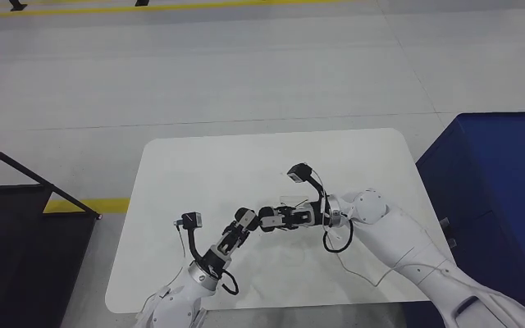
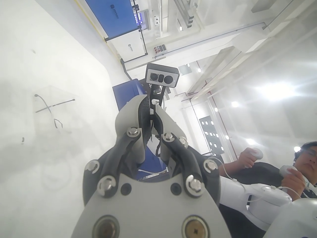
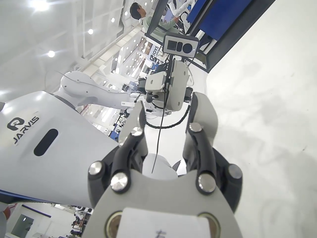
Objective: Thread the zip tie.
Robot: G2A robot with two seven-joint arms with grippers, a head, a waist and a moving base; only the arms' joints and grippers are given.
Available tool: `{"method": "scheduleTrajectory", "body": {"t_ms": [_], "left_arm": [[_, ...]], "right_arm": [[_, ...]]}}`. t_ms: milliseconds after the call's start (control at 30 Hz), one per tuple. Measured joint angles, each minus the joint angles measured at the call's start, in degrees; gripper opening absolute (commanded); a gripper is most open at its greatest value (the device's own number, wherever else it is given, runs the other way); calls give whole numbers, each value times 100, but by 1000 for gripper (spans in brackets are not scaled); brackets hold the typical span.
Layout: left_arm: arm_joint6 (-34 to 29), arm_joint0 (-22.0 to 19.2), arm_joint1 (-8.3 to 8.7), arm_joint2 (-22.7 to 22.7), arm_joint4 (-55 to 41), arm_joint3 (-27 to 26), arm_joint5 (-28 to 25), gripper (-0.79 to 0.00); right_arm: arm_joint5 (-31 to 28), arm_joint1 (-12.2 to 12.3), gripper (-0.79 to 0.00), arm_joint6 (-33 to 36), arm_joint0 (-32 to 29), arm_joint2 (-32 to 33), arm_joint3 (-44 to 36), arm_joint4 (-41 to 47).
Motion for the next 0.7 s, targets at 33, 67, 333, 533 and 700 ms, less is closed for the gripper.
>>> {"method": "scheduleTrajectory", "body": {"t_ms": [33,67,333,533,700], "left_arm": [[-1,-2,-2,-2,2,4,-6,-785],[-2,-5,-4,-5,3,10,-14,-785],[-11,-4,-23,-3,28,40,-53,-613],[-20,53,-27,-45,33,14,-99,0],[-4,157,-7,-272,-75,-40,-224,0]], "right_arm": [[8,-4,-785,8,5,-5,1,1],[18,-8,-785,18,9,-11,-2,2],[59,-21,-785,60,25,-24,-42,-29],[70,-2,-785,70,6,41,-25,29],[138,59,-785,138,-16,182,-72,125]]}}
